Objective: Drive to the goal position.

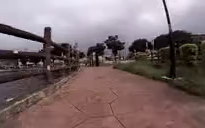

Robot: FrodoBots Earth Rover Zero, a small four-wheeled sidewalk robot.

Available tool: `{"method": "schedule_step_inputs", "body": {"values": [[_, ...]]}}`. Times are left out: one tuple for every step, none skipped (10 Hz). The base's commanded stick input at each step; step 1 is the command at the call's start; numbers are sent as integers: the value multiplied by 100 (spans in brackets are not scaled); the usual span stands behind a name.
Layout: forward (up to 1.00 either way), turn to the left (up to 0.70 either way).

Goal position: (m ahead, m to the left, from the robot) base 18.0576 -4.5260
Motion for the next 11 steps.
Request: {"method": "schedule_step_inputs", "body": {"values": [[100, 0], [100, 0], [100, 0], [100, 0], [100, 0], [100, -1], [100, -9], [100, -21], [100, -28], [100, 0], [100, 0]]}}
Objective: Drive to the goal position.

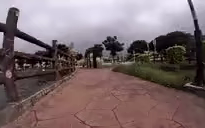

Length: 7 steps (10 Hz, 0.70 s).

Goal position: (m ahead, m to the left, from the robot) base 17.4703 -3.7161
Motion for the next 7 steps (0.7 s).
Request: {"method": "schedule_step_inputs", "body": {"values": [[100, 0], [100, 0], [100, 33], [100, 16], [100, 0], [100, 0], [100, 0]]}}
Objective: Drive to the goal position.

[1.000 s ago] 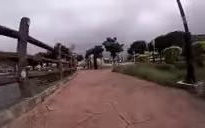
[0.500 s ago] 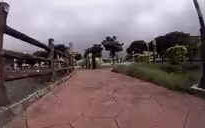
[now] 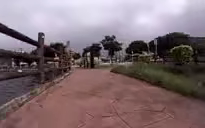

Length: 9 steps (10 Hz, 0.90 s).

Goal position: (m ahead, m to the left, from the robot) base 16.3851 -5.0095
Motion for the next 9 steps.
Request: {"method": "schedule_step_inputs", "body": {"values": [[100, 0], [100, 0], [100, 0], [100, 5], [100, 24], [100, 14], [100, 0], [100, 0], [100, 0]]}}
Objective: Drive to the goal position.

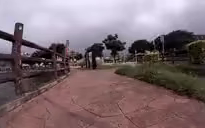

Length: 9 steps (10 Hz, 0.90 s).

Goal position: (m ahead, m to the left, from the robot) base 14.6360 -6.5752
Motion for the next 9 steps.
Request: {"method": "schedule_step_inputs", "body": {"values": [[100, 0], [100, 0], [100, 0], [100, 0], [100, 0], [100, 0], [100, 0], [100, 0], [100, 0]]}}
